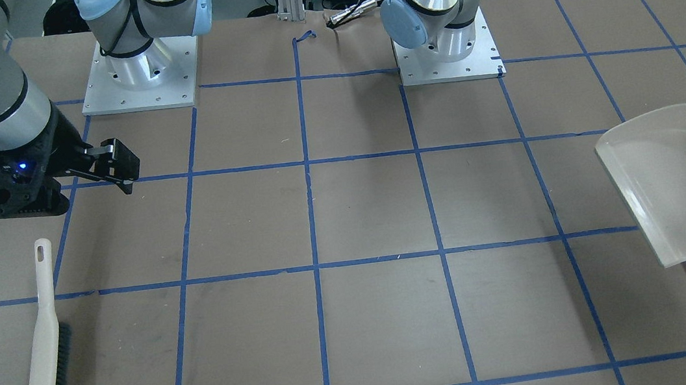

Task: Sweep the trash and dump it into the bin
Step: 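Lift the dustpan away from the bin with the left gripper while right gripper rises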

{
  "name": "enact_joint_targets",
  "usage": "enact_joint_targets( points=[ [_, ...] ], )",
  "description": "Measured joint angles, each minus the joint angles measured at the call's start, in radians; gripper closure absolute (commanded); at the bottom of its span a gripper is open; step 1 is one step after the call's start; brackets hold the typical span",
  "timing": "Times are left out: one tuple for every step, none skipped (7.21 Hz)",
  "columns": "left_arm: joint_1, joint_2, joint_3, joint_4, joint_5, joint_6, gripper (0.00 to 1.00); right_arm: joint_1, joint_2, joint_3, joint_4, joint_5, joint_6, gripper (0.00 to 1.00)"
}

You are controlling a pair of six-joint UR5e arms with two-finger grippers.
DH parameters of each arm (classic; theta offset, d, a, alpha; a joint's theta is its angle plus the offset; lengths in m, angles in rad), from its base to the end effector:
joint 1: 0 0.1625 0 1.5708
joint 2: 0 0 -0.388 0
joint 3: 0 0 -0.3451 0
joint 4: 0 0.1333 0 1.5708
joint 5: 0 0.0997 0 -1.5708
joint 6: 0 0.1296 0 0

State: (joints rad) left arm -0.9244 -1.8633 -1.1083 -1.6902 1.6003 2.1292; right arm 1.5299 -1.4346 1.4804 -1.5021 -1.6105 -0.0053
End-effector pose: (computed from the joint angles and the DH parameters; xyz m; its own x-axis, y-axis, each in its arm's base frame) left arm 0.2328 -0.5235 0.4681 -0.0879 0.9958 -0.0273 0.9947 0.0892 0.0518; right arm 0.1084 -0.4865 0.3911 -0.9988 0.0311 0.0388 0.0353 0.9928 0.1145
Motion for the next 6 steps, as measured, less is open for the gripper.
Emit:
enact_joint_targets(
  points=[
    [-0.045, -0.007, -0.009, -0.017, -0.022, -0.062, 1.0, 0.006, -0.002, -0.001, 0.001, 0.002, 0.006, 0.0],
    [-0.098, -0.015, -0.023, -0.024, -0.033, -0.124, 1.0, 0.008, -0.006, -0.001, 0.004, 0.003, 0.012, 0.0],
    [-0.146, -0.021, -0.042, -0.023, -0.038, -0.182, 1.0, 0.01, -0.017, 0.001, 0.004, 0.003, 0.024, 0.0],
    [-0.183, -0.024, -0.061, -0.022, -0.04, -0.235, 1.0, 0.011, -0.035, 0.007, 0.003, 0.001, 0.032, 0.0],
    [-0.218, -0.028, -0.077, -0.019, -0.041, -0.284, 1.0, 0.012, -0.049, 0.014, 0.006, -0.004, 0.036, 0.0],
    [-0.257, -0.037, -0.09, -0.011, -0.051, -0.337, 1.0, 0.013, -0.057, 0.019, 0.007, -0.009, 0.038, 0.0]
  ],
)
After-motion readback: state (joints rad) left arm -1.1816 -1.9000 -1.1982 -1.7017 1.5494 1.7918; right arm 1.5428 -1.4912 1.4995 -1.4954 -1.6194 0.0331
